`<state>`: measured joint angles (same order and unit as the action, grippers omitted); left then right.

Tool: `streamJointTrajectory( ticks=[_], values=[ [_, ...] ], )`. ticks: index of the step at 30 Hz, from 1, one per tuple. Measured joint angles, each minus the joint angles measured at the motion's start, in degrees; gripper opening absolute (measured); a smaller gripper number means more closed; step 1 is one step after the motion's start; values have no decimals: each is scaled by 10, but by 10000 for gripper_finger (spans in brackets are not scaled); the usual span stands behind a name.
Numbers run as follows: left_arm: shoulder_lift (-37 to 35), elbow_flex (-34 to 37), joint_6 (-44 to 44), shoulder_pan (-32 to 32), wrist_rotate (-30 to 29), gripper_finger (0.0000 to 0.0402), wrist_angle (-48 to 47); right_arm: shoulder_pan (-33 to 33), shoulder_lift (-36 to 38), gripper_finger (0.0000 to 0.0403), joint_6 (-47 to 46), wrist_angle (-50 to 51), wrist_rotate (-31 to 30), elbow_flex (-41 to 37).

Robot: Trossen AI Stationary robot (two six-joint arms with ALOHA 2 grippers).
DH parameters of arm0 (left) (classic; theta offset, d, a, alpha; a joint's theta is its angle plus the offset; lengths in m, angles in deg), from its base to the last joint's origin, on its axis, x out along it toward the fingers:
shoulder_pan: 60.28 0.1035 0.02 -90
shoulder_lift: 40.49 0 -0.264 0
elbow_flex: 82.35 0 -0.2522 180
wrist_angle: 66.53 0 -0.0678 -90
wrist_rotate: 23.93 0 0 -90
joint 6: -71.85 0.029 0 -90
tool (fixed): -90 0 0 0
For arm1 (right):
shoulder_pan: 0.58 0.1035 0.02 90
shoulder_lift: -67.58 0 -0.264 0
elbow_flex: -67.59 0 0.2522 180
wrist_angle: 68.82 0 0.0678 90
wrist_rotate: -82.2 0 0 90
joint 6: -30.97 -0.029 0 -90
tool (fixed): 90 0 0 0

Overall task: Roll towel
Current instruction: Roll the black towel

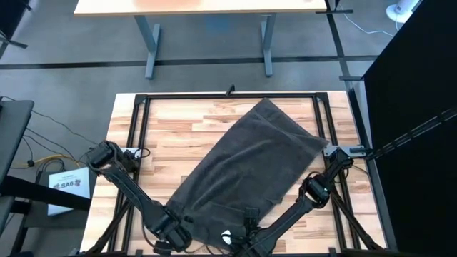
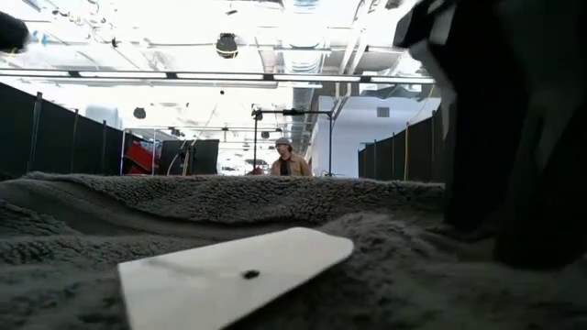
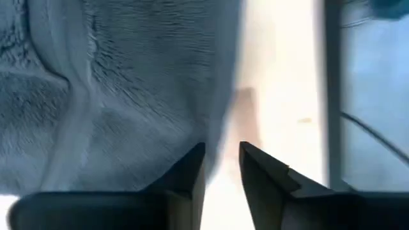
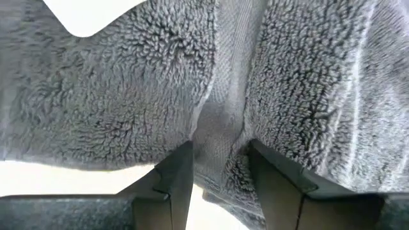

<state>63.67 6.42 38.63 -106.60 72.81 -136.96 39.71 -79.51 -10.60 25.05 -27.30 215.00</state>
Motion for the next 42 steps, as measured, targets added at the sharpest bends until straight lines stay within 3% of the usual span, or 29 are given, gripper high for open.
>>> streamJointTrajectory(
  ticks=[3, 8, 13, 17, 20, 29, 35, 42],
  values=[
    [-26, -17, -21, -4, 2, 99, -58, 3, 12, 136, -9, 5, -5, 0],
    [-82, -13, -38, -15, -91, 96, -42, 8, 39, 136, -129, 3, -25, 0],
    [-85, 28, -29, 8, -118, 91, 68, -21, 63, 136, -315, 38, -67, 1],
    [-84, 95, -18, 21, -117, 91, 190, -86, 88, 136, -370, 60, -92, 1],
    [-84, 133, -28, 22, -117, 91, 202, -152, 106, 136, -327, 102, -92, 1],
    [-85, 232, -155, -28, -118, 91, 246, -371, 183, 128, -86, 89, -61, -61],
    [-86, 233, -221, -41, -158, 91, 256, -507, 253, 127, 34, -21, 34, -201],
    [-86, 233, -312, -24, -188, 91, 245, -622, 327, 127, 131, -156, 148, -391]
  ],
)
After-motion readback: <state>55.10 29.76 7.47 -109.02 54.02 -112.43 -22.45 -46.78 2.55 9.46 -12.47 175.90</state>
